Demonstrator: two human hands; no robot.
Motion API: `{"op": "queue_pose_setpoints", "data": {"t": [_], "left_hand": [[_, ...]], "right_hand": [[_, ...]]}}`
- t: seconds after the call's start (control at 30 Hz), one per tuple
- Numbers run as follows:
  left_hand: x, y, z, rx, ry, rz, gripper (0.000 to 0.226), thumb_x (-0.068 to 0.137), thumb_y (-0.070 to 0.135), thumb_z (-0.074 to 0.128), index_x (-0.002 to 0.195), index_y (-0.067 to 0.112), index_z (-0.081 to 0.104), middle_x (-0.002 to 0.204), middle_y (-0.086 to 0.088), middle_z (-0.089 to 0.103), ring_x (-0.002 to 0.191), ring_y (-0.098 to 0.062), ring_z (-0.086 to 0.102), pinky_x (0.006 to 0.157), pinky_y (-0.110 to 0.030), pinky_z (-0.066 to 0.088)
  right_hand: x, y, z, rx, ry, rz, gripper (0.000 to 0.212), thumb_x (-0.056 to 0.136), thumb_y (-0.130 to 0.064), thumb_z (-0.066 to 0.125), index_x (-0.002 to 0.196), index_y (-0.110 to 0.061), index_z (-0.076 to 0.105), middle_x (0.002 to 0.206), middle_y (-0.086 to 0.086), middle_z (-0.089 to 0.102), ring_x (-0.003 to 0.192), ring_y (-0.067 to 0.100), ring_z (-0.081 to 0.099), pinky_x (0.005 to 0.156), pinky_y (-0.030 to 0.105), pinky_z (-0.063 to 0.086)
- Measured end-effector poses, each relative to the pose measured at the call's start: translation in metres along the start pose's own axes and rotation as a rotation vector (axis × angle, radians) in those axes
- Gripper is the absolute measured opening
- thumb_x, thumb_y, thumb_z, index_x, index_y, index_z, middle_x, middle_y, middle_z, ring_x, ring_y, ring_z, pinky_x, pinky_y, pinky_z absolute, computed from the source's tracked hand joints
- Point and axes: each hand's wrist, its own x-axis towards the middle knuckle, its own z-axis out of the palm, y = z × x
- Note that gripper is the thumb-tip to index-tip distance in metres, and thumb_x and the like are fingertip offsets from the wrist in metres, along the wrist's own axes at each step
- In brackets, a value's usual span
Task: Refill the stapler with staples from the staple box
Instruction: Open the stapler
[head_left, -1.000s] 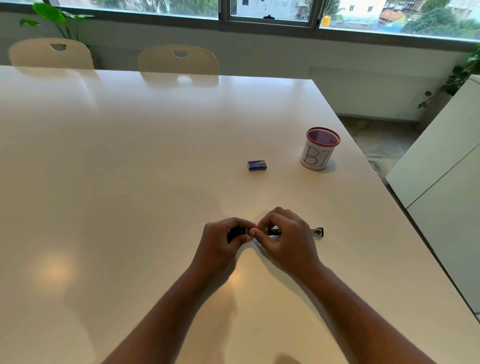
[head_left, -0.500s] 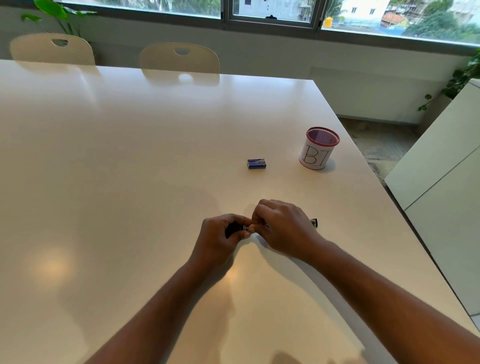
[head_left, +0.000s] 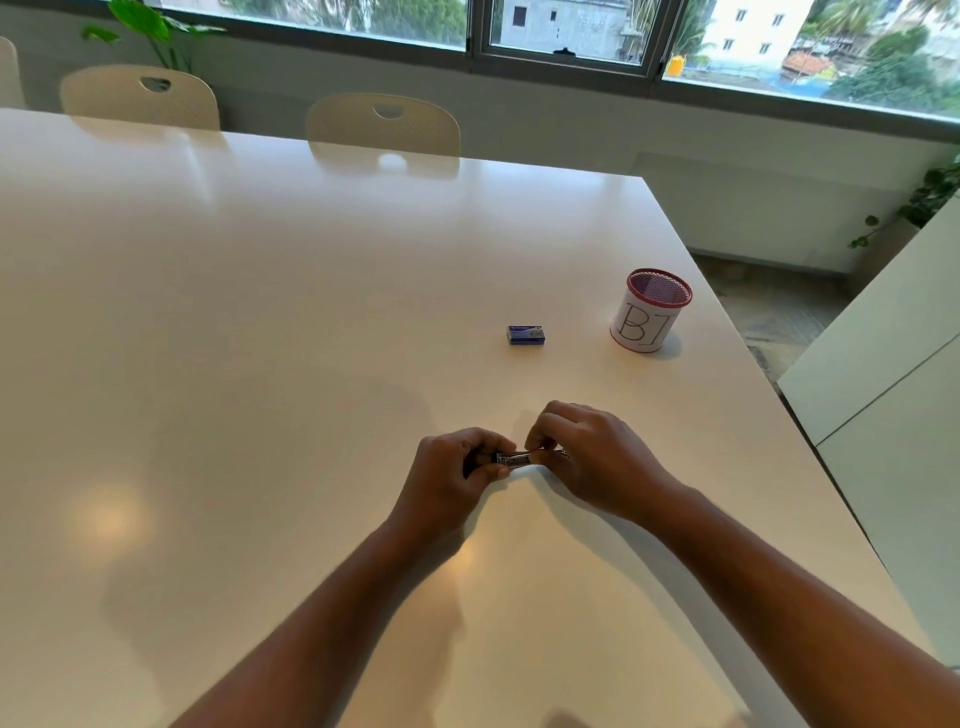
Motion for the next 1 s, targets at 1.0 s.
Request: {"op": "queue_pose_setpoints", "data": {"t": [1.0], "left_hand": [[-0.008,0.009,-0.003,0.204,0.125,0.434,0.029,0.08,-0.021,0.076,0.089,0.006,0.081,0.102,-0.002,0.077,0.098,-0.011,0.076,0.086,-0.029,0.063]], "right_hand": [[-0.042,-0.01,0.01,0.408,0.083,0.415,0.025,0.09,-0.048,0.06,0.114,-0.046,0.052,0.089,-0.017,0.066,0.078,0.006,0.063,0.075,0.033,0.054]]}}
